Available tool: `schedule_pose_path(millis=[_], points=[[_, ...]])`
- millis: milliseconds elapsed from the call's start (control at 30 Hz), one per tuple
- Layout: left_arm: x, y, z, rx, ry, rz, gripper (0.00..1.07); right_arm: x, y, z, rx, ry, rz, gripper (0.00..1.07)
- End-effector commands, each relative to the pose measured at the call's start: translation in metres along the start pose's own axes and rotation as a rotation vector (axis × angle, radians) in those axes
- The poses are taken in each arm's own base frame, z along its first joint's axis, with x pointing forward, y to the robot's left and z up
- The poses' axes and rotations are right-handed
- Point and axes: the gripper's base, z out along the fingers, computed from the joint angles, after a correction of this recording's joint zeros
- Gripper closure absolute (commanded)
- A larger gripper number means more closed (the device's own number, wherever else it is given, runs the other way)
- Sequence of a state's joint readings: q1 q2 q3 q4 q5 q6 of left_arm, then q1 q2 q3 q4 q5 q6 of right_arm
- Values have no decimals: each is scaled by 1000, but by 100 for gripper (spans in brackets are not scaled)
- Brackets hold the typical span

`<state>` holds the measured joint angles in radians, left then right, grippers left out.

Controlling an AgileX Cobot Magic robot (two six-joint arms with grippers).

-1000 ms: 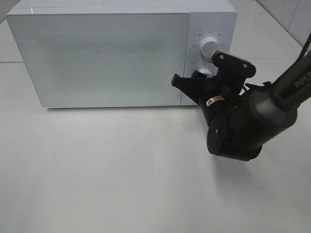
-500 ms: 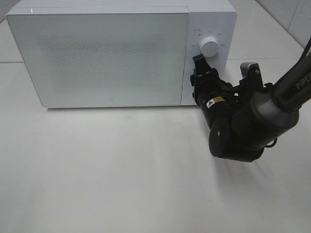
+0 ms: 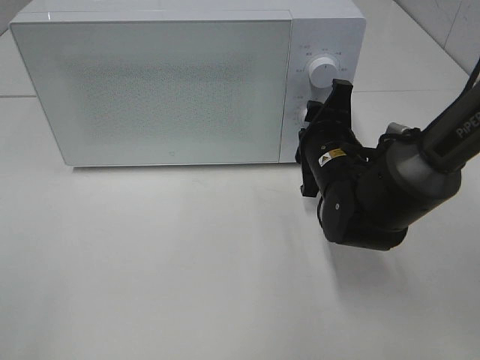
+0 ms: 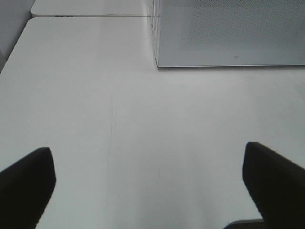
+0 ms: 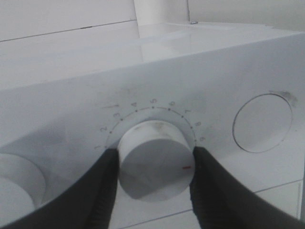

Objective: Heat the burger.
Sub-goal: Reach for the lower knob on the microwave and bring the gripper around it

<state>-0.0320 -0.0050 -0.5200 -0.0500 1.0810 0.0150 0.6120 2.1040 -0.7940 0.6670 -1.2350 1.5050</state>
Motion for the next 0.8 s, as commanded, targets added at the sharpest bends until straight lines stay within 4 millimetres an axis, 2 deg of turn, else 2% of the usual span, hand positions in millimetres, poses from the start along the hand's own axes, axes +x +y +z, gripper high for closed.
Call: schedule_pose_path(millis=[33, 233, 433, 600, 667, 767, 800], points=[[1, 0, -2, -1, -26, -8, 6, 22, 15, 7, -77, 167, -6, 107], [1, 0, -2, -1, -26, -8, 6, 21, 15, 7, -77, 162, -3, 107], [1, 0, -2, -1, -26, -8, 6, 19, 15, 7, -78, 139, -29, 102], [1, 0, -2, -1, -26, -8, 6, 19, 15, 7, -78, 134, -27, 93], [1, 0, -2, -1, -26, -8, 6, 19, 15, 7, -78, 132, -26, 84], [1, 0, -2, -1, -26, -8, 6, 18, 15, 7, -77, 128, -25, 81], [1, 0, -2, -1, -26, -8, 6, 17, 15, 7, -77, 117, -26, 75]])
